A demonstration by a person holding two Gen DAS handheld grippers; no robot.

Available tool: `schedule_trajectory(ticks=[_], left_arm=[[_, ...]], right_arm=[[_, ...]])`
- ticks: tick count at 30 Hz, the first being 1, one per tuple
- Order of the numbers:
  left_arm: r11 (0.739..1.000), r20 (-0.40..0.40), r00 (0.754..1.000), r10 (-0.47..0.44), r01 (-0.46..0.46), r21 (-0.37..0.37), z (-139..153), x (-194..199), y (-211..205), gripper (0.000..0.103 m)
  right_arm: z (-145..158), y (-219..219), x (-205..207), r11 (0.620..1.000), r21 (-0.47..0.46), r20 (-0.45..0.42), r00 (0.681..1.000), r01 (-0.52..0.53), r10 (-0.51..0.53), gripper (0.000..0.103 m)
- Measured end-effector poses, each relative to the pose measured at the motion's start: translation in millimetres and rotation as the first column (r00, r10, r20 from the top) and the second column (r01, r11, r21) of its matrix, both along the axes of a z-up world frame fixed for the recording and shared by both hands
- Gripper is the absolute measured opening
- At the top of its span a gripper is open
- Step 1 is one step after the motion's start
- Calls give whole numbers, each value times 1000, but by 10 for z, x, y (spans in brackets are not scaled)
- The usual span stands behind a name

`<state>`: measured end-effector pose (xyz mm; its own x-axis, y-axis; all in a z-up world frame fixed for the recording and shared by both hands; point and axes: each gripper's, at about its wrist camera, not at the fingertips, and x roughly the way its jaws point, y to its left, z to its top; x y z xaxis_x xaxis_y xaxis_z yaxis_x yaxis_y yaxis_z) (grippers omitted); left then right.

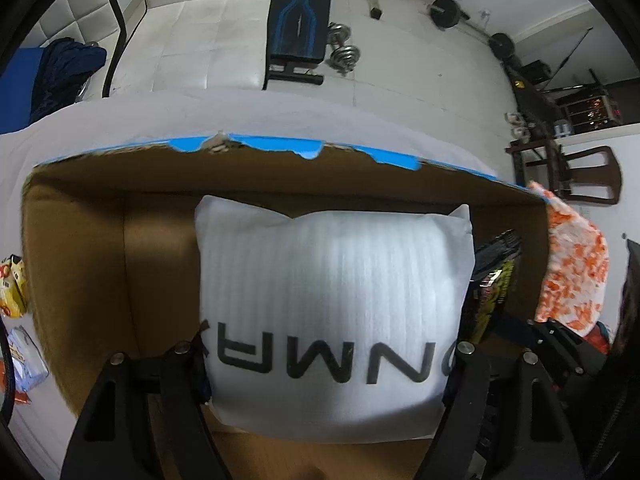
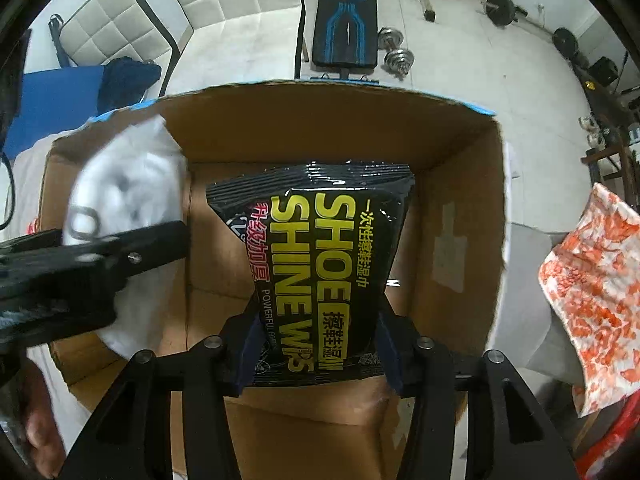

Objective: Organize soft objects
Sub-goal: 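Carry both packs over the cardboard box and lower them inside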

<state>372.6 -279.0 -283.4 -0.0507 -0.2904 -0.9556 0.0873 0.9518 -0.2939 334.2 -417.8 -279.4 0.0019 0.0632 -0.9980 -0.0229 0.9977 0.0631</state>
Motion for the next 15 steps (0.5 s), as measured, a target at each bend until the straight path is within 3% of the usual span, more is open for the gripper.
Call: schedule_trajectory(ticks=[6,12,15], left_arm=[[995,24,997,-67,65,81,-173,-5,-177,80],[992,52,994,-98,93,86,-150,-52,-231,90],[991,88,991,-103,94,100,-74,-81,-225,99]], right_arm=[[-119,6,159,1000,-28,1,1000,-8,8,57],[-152,15,206,999,-43,8,1000,-2,2,58],[-123,3,141,999,-35,11,1000,21,-21,69]])
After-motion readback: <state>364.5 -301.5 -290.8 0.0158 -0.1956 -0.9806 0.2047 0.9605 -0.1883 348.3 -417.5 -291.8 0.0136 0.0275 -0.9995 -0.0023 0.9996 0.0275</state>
